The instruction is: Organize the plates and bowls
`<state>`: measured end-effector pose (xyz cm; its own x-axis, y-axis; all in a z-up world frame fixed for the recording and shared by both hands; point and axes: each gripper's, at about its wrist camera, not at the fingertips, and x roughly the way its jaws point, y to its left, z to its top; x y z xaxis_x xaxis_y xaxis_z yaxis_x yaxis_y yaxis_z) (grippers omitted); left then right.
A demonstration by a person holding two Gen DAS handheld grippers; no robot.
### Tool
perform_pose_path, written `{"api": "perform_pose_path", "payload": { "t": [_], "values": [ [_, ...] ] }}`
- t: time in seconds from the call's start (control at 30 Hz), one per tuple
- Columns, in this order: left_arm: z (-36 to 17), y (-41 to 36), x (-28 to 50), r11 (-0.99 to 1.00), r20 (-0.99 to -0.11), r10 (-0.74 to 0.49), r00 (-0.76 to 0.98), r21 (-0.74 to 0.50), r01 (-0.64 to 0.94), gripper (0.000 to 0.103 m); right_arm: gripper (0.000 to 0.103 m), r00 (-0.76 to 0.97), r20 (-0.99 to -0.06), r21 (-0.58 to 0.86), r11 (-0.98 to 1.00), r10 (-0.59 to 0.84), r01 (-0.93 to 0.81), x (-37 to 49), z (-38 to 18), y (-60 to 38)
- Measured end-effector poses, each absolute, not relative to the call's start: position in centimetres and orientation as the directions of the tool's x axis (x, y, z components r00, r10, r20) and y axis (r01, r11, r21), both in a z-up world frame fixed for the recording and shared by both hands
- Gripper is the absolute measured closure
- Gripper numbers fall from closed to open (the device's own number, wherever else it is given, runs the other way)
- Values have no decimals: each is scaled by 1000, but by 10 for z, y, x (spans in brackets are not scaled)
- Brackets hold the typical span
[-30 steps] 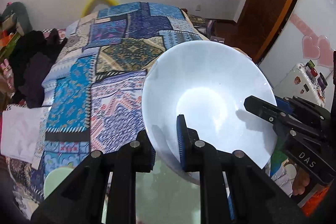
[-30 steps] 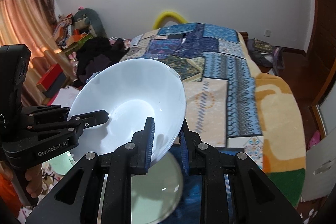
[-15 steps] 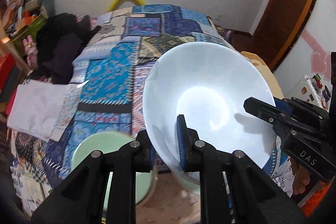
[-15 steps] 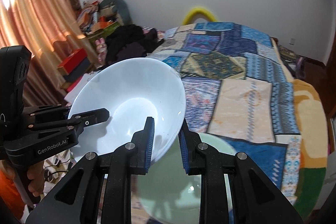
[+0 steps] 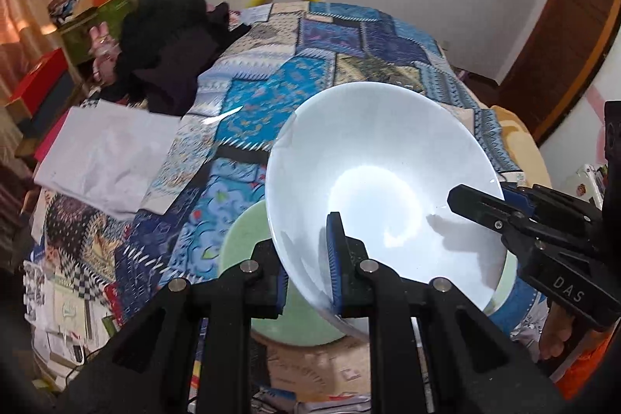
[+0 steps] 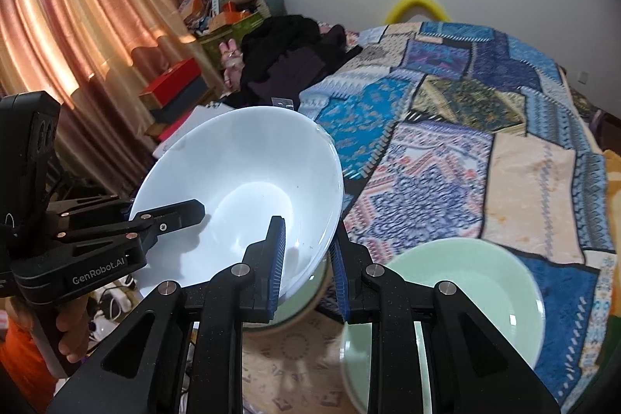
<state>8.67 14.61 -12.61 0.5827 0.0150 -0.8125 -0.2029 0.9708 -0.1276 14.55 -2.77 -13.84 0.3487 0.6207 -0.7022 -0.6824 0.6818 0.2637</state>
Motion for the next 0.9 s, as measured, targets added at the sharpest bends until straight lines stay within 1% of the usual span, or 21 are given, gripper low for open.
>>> {"api": "perform_pose_path", "payload": {
  "t": [0.27, 0.6, 0.9],
  "values": [
    [-155, 170, 76, 957, -844, 5, 536, -151, -246, 86, 82, 303, -739, 260, 670, 602, -696, 139, -158, -8],
    [-185, 180, 76, 955, -875, -12, 484, -154, -254, 86, 82, 252, -779, 269, 669, 575, -693, 140, -182, 2],
    [-201, 184, 79, 956, -892, -15, 452, -145, -254, 86, 82, 212, -800, 286, 668, 561, -687, 141, -197, 5]
  ]
}}
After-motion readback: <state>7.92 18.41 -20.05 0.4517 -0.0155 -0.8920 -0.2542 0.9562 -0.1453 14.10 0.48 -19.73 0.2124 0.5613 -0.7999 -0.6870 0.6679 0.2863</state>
